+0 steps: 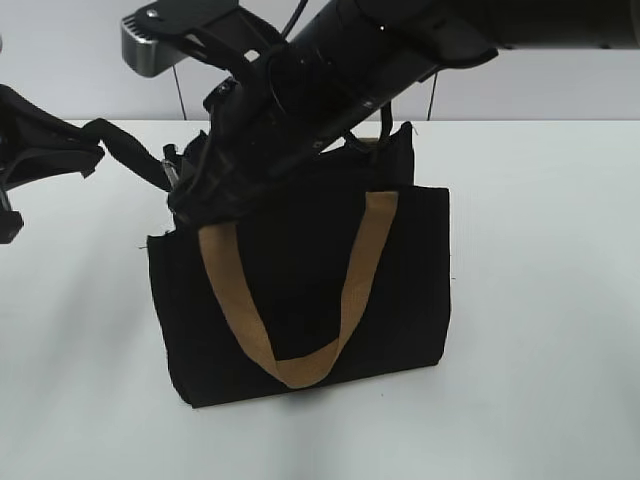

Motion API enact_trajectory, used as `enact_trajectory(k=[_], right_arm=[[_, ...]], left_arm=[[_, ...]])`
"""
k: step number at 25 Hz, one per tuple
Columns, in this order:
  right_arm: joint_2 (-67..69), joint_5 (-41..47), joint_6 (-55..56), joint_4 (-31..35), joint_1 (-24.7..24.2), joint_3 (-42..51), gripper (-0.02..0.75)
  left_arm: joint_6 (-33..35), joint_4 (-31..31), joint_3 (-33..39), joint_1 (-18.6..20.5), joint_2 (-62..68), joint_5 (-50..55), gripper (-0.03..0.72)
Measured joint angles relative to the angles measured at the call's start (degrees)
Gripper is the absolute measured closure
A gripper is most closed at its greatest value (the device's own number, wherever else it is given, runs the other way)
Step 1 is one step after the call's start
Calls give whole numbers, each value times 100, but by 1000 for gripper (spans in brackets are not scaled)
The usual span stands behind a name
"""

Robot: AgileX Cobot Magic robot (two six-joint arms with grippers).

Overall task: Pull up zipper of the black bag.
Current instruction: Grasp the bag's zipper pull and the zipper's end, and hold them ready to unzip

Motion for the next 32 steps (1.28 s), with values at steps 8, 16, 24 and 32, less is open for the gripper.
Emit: enact_trajectory(k=[8, 16, 24, 32], right_arm=[[0, 0, 177, -7, 0, 0, 677], [-270, 122, 774, -7, -143, 0, 680], [-475, 651, 963, 16, -372, 0, 738], [-475, 843, 1198, 51, -629, 0, 738]], left_arm=[[0, 0, 0, 0, 0, 0, 669], [-216, 484, 0, 0, 0, 107, 669], [-1501, 1757, 0, 0, 0, 509, 670], [-1674, 1852, 0, -7, -2, 613, 670]])
